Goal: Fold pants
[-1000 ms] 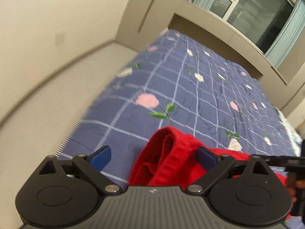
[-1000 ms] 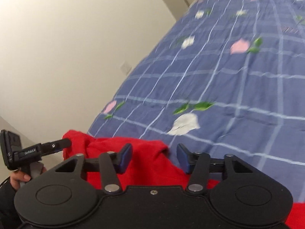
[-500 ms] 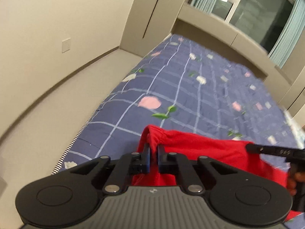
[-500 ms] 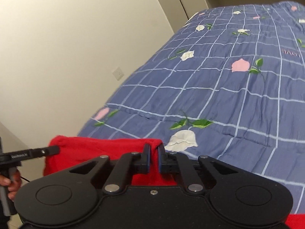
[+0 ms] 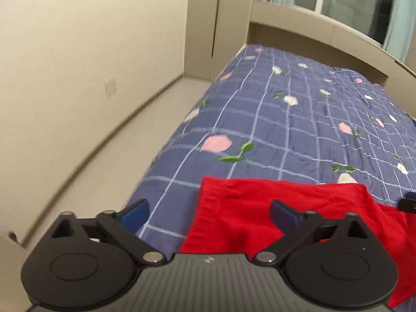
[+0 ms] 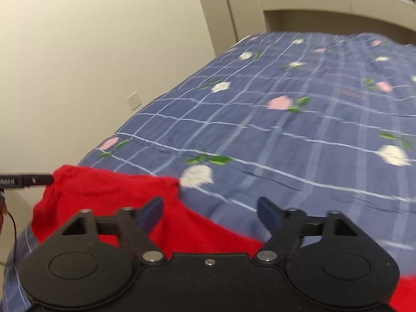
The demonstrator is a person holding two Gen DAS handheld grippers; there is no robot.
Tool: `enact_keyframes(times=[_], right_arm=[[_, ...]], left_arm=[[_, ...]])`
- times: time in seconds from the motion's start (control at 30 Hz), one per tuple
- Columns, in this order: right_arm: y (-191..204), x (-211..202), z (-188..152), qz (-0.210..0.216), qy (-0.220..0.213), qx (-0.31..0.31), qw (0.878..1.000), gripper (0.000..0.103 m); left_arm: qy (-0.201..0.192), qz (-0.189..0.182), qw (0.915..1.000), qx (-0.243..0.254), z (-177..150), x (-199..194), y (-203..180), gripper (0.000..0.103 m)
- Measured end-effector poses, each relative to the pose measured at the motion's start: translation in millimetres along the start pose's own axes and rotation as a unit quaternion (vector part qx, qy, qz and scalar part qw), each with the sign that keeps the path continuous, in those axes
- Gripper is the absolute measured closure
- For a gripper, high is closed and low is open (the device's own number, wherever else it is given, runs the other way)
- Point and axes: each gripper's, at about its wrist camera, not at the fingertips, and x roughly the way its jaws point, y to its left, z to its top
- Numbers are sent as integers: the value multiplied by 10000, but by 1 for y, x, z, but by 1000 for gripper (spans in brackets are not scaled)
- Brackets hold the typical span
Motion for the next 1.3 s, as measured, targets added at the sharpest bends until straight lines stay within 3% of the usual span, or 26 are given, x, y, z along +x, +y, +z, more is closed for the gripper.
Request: enact_keyframes(times=[0.1, 0.33, 0.53, 0.67, 0.8, 1.03, 1.13, 1.3], right_arm=[[-16, -49, -26, -249, -220, 64, 9994, 1], [-71, -163, -99, -1259, -554, 750, 9876, 1], [-136, -234, -157, -2030, -806, 1808, 9590, 0], [-179, -260, -188, -2404, -970, 2520, 9324, 0], [-215, -271, -213, -2445, -1176, 3153, 9094, 0], [-263, -284, -237, -2075, -1739, 3940, 8783, 1], [-277, -286, -237, -1996, -1927, 4186, 8647, 8], [-293, -291, -237, -2106, -2090, 4577, 8381, 38]], left_arm=[[-182, -24, 9993, 328, -6, -17, -27, 1], [-79, -780, 9939, 772, -26, -38, -107, 1], [148, -1323, 9852, 1077, -46, -39, -179, 0], [280, -1575, 9795, 1228, -60, -37, -220, 0], [407, -1760, 9735, 1400, -73, -32, -252, 1], [769, -1466, 9707, 1740, -91, -10, -284, 0], [1027, -1195, 9706, 1821, -95, 1, -287, 0], [1054, -1119, 9697, 1900, -98, 2, -286, 0]])
